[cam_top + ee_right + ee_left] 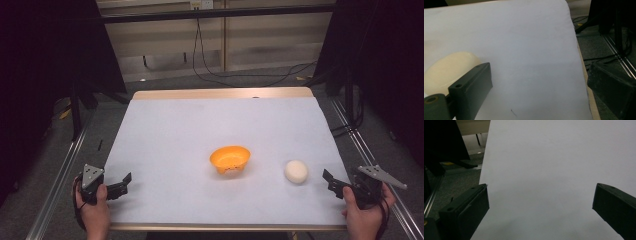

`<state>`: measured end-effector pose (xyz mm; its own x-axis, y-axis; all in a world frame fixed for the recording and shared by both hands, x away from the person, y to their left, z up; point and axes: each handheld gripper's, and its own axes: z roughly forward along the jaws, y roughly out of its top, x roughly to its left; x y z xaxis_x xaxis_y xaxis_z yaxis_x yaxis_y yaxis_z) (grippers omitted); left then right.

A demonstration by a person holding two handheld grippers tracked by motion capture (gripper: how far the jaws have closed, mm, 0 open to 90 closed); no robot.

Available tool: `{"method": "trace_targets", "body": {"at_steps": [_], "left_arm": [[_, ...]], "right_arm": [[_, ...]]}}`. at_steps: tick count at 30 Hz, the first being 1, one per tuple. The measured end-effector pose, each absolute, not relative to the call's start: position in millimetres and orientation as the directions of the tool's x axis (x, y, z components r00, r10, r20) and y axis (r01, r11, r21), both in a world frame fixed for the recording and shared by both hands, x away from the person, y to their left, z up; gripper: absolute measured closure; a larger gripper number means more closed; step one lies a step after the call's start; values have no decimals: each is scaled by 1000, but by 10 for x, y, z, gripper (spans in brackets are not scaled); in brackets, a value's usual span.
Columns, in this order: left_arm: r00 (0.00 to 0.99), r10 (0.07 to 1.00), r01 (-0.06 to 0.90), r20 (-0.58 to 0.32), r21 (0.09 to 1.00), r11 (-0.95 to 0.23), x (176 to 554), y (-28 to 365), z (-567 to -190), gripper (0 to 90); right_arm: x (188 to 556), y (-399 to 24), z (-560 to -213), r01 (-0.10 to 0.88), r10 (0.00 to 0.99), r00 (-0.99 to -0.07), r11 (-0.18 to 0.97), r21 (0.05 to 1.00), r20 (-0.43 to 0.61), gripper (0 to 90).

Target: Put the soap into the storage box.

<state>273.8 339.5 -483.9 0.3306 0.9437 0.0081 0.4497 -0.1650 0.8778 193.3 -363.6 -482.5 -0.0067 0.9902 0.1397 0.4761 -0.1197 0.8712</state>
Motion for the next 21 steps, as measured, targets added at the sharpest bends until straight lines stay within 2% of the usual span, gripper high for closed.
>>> {"method": "trace_targets", "body": {"at_steps": [2, 3, 10, 12, 13, 14, 15, 16, 17, 18, 20, 21], "left_arm": [[331, 944, 450, 10, 877, -167, 2737, 3394, -4839, 5], [333, 943, 449, 9, 878, -167, 2738, 3387, -4840, 5], [334, 942, 449, 19, 876, -177, 2734, 3387, -4838, 6], [332, 943, 446, 16, 878, -172, 2735, 3387, -4840, 7], [333, 943, 448, 11, 878, -169, 2737, 3388, -4840, 7], [334, 942, 450, 10, 877, -169, 2738, 3390, -4840, 7], [334, 942, 453, 13, 874, -173, 2739, 3390, -4839, 7], [334, 942, 453, 13, 874, -173, 2739, 3390, -4839, 7], [337, 941, 457, 19, 871, -181, 2740, 3391, -4836, 7], [338, 941, 457, 17, 871, -180, 2741, 3391, -4837, 7], [336, 942, 458, 18, 870, -180, 2740, 3390, -4836, 7], [335, 942, 459, 16, 871, -178, 2741, 3390, -4837, 6]], "right_arm": [[1928, -3641, -4820, 469, 990, -9, -122, 875, 143, 80], [1920, -3633, -4808, 472, 989, -24, -117, 874, 146, 125], [1952, -3598, -4680, 504, 990, -88, -52, 862, 112, 176], [1969, -3598, -4627, 524, 986, -114, -44, 851, 122, 207], [1973, -3591, -4614, 537, 986, -122, -33, 843, 116, 250], [1980, -3574, -4585, 584, 984, -138, -14, 811, 116, 256], [1986, -3563, -4575, 600, 980, -157, -5, 800, 124, 219], [1986, -3563, -4575, 600, 980, -157, -5, 800, 124, 219], [1999, -3529, -4557, 637, 967, -215, 33, 770, 136, 178], [2007, -3516, -4549, 648, 964, -229, 50, 760, 132, 168], [2015, -3508, -4542, 655, 964, -232, 58, 754, 127, 159], [2042, -3492, -4525, 686, 967, -229, 82, 723, 108, 105]]}}
